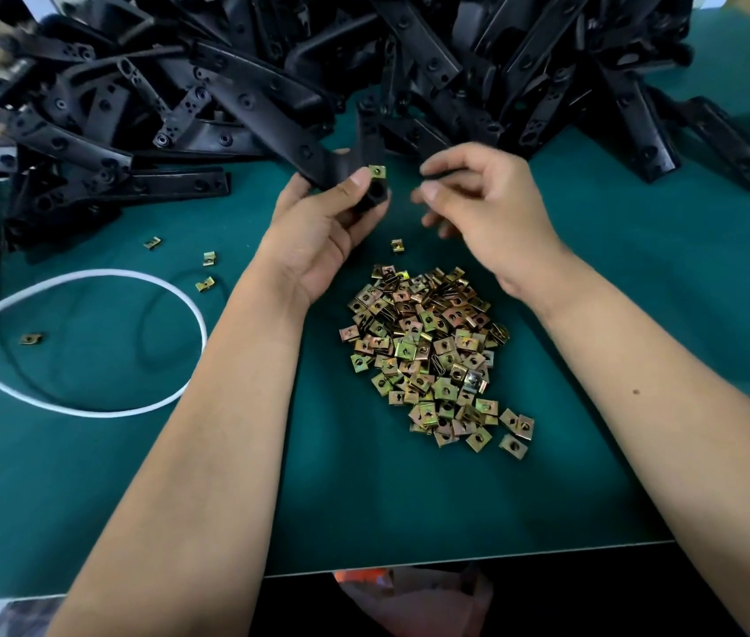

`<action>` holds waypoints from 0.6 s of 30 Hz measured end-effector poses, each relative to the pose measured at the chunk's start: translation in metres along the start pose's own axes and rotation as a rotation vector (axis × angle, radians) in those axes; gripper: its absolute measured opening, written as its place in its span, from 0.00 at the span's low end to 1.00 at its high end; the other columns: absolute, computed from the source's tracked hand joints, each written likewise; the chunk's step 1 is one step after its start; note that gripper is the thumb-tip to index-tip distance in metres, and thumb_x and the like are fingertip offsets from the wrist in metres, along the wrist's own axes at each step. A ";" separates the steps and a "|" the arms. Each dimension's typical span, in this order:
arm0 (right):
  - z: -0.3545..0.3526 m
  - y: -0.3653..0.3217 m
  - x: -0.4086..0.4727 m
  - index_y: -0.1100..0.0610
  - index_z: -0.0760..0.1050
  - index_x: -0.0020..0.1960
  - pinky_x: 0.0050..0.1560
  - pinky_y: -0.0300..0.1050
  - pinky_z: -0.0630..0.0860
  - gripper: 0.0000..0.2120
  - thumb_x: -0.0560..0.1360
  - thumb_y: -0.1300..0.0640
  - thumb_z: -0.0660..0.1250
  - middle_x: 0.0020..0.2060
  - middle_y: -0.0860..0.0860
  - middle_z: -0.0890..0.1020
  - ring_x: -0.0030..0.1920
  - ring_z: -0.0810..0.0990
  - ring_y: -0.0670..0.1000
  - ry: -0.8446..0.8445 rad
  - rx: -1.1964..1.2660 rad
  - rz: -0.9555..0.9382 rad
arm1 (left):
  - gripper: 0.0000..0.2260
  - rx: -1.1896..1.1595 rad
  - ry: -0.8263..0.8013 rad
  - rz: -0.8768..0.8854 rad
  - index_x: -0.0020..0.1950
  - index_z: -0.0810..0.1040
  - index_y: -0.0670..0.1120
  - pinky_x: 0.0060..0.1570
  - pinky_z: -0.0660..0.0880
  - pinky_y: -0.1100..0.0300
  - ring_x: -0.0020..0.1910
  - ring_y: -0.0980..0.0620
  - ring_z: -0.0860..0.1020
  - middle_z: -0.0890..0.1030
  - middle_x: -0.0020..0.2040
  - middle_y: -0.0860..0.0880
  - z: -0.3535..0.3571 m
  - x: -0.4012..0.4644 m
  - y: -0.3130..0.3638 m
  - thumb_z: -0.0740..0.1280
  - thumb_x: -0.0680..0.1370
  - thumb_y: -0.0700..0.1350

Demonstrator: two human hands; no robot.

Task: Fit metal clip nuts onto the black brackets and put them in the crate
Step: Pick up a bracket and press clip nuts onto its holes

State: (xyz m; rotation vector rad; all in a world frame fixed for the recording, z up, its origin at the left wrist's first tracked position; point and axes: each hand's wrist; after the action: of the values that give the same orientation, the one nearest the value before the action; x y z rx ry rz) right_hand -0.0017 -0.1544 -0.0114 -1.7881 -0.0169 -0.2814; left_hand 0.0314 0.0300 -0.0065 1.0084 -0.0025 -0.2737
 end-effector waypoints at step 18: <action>0.009 0.005 -0.002 0.53 0.85 0.52 0.55 0.51 0.76 0.06 0.80 0.55 0.70 0.47 0.47 0.81 0.49 0.79 0.49 -0.183 -0.751 -0.274 | 0.11 0.022 0.093 0.036 0.59 0.76 0.42 0.43 0.79 0.57 0.43 0.50 0.82 0.84 0.45 0.46 -0.002 0.006 -0.002 0.71 0.78 0.36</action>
State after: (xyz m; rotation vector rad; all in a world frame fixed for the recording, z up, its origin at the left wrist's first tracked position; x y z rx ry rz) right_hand -0.0013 -0.1467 -0.0183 -2.5600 -0.3249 -0.3456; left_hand 0.0368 0.0296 -0.0104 1.0411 0.0604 -0.1940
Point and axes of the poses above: each hand's wrist, its own x-axis towards the middle knuckle, its own z-axis out of the palm, y = z × x
